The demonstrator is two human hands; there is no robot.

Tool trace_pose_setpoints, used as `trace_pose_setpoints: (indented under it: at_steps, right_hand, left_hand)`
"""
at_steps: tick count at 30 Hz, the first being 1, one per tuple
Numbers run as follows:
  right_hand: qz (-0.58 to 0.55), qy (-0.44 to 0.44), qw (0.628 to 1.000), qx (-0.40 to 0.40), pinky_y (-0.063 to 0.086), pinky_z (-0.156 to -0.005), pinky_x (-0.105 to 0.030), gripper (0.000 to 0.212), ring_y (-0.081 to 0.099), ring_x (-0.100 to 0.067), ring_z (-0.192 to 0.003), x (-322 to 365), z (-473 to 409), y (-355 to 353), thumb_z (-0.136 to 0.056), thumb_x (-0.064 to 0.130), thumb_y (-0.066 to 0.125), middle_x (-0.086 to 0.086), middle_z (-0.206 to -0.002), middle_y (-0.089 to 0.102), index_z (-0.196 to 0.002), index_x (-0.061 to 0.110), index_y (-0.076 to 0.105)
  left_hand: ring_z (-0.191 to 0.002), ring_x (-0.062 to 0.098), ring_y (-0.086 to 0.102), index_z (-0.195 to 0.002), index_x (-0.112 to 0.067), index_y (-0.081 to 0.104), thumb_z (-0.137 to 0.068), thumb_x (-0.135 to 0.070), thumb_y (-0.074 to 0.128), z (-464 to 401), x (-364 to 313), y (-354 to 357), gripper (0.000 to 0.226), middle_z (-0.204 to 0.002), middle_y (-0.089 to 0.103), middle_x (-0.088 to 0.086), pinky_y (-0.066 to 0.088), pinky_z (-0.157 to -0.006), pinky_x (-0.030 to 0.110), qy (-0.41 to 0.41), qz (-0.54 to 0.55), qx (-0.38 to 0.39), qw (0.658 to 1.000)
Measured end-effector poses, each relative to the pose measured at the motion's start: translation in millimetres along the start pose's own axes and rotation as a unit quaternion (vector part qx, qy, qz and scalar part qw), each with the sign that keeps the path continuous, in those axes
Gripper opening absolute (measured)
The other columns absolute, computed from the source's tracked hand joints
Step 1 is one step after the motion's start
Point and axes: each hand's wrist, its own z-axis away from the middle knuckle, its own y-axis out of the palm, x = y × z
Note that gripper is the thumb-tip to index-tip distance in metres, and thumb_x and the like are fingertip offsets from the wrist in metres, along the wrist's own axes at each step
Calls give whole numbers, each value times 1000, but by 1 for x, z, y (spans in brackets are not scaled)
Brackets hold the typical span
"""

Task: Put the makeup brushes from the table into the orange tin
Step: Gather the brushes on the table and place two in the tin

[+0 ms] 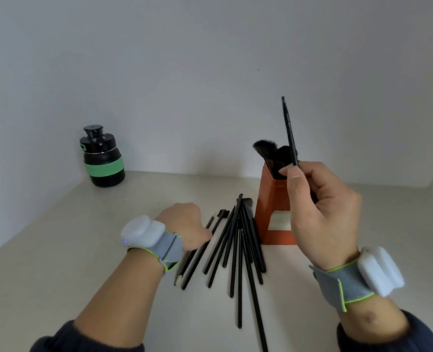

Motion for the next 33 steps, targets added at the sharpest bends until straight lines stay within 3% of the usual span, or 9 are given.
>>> trace_pose_setpoints:
  at_steps: [3,6,9,13,15,17,21,27,33]
  right_hand:
    - [-18,10,1000,-18,39,-48,-30,14,47,-14,-49,-4,-5,-5,-97,31,53,0,-58,58,-100,29,66]
    - [-32,22,999,-34,37,-47,-31,14,41,-17,-46,-6,-9,-8,-94,30,51,-1,-52,48,-101,33,63]
    - [-45,30,997,-56,42,-48,-37,20,45,-25,-47,-5,-13,-10,-90,25,49,-10,-54,52,-101,36,61]
    - [-94,28,990,-100,42,-51,-36,16,51,-22,-48,-3,-16,-14,-98,28,46,-5,-61,61,-97,40,56]
    - [-99,16,988,-121,40,-51,-34,15,51,-17,-47,-1,-18,-14,-103,33,42,-3,-63,62,-98,41,54]
    - [-95,1,986,-134,40,-49,-31,14,52,-14,-45,1,-18,-15,-106,32,39,-1,-66,62,-101,37,50]
    - [-99,-16,984,-145,48,-53,-36,14,59,-19,-53,6,-18,-15,-107,27,37,4,-74,64,-104,34,48]
    - [-79,-18,988,-133,54,-65,-40,12,65,-19,-67,4,-15,-11,-107,30,37,4,-86,68,-104,30,49]
    - [31,-11,998,-44,49,-72,-34,24,62,-21,-83,-9,-12,-6,-106,37,34,9,-86,66,-99,26,55]
  left_hand:
    - [-79,29,65,-76,-12,69,-89,-43,57,3,3,-9,36,-76,69,7,44,-64,26,-6,-2,-109,994]
    - [-76,29,64,-79,-16,63,-91,-43,54,8,-11,-13,31,-70,65,-1,50,-67,33,25,97,-261,960]
    - [-58,16,55,-76,-23,54,-93,-41,52,14,-37,-17,25,-55,55,-5,44,-59,33,114,256,-364,888]
    - [-50,6,51,-86,-21,58,-95,-41,49,25,-69,-22,23,-60,64,-7,39,-54,28,181,461,-413,764]
    - [-48,5,49,-86,-30,56,-96,-40,48,31,-80,-24,17,-63,66,-8,36,-55,28,210,520,-419,715]
    - [-50,6,51,-87,-35,54,-98,-38,47,35,-92,-23,13,-66,66,-8,38,-56,29,237,533,-433,687]
    - [-49,8,51,-89,-37,53,-99,-38,46,36,-107,-18,12,-69,66,-9,39,-54,28,251,522,-448,681]
    - [-65,10,63,-92,-26,58,-98,-37,48,29,-110,-9,15,-69,65,-8,45,-61,16,228,477,-460,713]
    - [-53,9,45,-88,-13,64,-96,-29,54,21,-110,-1,21,-73,61,-2,41,-53,26,221,425,-446,756]
